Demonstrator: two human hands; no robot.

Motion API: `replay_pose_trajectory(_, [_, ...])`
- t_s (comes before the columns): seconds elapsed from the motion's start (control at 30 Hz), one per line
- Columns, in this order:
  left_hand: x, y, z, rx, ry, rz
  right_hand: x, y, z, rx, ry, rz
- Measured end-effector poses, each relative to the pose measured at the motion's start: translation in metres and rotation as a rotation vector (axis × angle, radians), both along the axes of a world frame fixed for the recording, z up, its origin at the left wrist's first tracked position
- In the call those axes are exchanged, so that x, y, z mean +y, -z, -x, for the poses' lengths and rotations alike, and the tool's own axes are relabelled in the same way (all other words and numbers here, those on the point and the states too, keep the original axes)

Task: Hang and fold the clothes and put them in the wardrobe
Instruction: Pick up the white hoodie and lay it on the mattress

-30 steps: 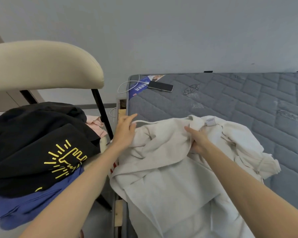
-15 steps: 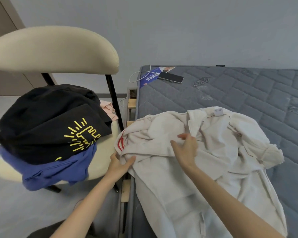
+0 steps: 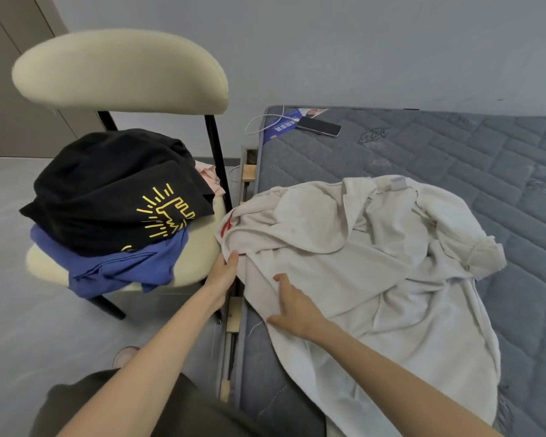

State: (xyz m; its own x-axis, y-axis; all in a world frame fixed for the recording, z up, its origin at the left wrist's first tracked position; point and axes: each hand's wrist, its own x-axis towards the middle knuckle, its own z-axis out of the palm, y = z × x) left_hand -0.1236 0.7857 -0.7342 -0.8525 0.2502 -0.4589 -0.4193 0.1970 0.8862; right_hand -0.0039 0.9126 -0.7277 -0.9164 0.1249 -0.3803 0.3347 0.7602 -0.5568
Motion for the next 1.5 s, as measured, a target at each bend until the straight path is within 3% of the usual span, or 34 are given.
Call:
replay_pose_trajectory(0.33, [-0.031, -0.073, 0.001, 0.535, 0.078, 0.212, 0.028, -0.071, -0.007, 0.025, -0.024, 0.434])
replay_pose_trajectory(0.47, [-0.042, -0.105, -0.007, 0.72, 0.092, 0.238, 0.028, -0.083, -0.017, -0.231, -0.176, 0.508])
replay_pose_trajectory(0.6, [-0.053, -0.115, -0.026, 0.748, 0.255, 0.309, 0.003, -0.071, -0.031, -0.547, -0.34, 0.318])
replay_pose_trajectory(0.67, [-0.055, -0.108, -0.036, 0.711, 0.348, 0.361, -0.001, -0.062, -0.037, -0.59, -0.304, 0.287])
replay_pose_trajectory(0.8, [-0.05, -0.079, -0.064, 0.639, 0.518, 0.402, 0.017, -0.049, -0.044, -0.35, -0.054, 0.295])
replay_pose_trajectory(0.93, [-0.044, -0.066, -0.095, 0.451, 0.726, 0.269, 0.036, -0.042, -0.048, -0.237, 0.466, 0.663])
replay_pose_trajectory(1.03, [-0.045, -0.061, -0.108, 0.273, 0.767, 0.154, 0.039, -0.032, -0.053, -0.255, 0.693, 0.885])
replay_pose_trajectory(1.1, [-0.052, -0.053, -0.106, 0.299, 0.573, 0.166, 0.036, -0.025, -0.055, -0.274, 0.719, 0.867])
replay_pose_trajectory(1.23, [-0.078, -0.024, -0.089, 0.35, 0.188, 0.383, 0.017, -0.022, -0.047, -0.279, 0.631, 0.723])
replay_pose_trajectory(1.3, [-0.086, -0.008, -0.082, 0.19, 0.15, 0.422, 0.008, -0.023, -0.039, -0.307, 0.535, 0.631])
replay_pose_trajectory(1.4, [-0.088, 0.008, -0.087, -0.14, 0.139, 0.331, -0.007, -0.021, -0.026, -0.336, 0.412, 0.576])
replay_pose_trajectory(1.5, [-0.084, 0.021, -0.092, -0.313, 0.129, 0.243, -0.018, -0.007, -0.014, -0.278, 0.447, 0.536])
